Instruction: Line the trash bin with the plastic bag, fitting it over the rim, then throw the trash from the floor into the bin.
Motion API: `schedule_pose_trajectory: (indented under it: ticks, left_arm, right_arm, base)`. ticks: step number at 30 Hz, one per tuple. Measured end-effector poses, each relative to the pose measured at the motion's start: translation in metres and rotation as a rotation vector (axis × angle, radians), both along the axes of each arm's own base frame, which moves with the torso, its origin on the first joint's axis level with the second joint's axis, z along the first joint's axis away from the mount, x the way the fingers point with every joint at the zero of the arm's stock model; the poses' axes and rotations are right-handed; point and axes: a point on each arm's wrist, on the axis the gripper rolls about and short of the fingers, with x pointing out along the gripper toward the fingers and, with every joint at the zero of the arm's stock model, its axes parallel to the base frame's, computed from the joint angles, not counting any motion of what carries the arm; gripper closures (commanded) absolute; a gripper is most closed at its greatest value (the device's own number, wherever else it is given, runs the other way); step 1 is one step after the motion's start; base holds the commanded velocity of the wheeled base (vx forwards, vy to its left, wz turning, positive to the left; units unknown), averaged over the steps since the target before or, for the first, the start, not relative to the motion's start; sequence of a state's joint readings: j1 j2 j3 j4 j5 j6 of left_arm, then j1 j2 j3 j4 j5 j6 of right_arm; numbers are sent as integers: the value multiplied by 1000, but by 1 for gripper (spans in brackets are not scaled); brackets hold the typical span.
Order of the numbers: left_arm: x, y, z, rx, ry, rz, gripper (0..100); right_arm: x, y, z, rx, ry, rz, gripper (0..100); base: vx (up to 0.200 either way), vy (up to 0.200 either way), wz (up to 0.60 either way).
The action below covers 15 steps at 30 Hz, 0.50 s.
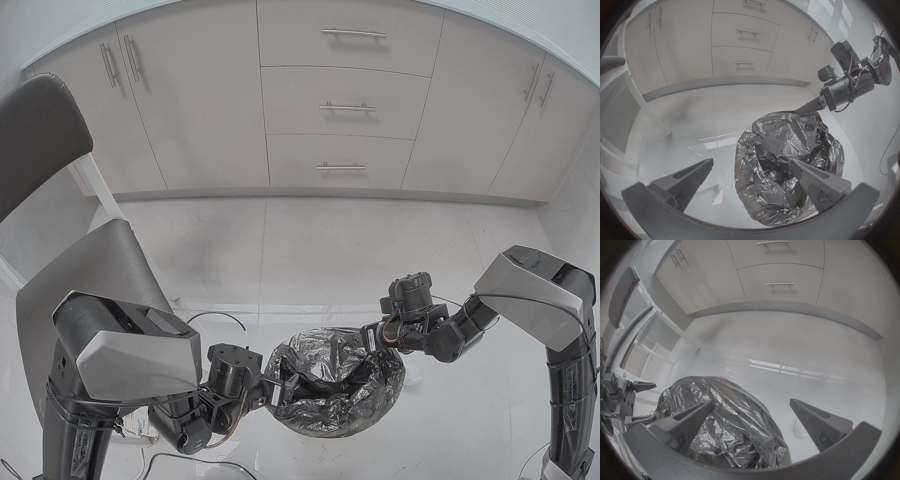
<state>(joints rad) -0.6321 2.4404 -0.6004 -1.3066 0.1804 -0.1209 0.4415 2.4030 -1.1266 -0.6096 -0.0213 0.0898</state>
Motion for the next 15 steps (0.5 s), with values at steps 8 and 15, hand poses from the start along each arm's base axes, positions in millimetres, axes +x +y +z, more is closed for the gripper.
schedule_pose_trajectory:
  ticks: [8, 15]
  left_arm:
    - [0, 0, 0, 1, -1, -1, 0]
    - [0, 0, -1, 2, 1, -2, 0]
  right_arm:
    - [11, 5, -11, -8, 13, -1, 0]
    - [19, 5, -22, -15, 26, -10, 0]
  base:
    - [0, 0, 0]
    - [0, 0, 0]
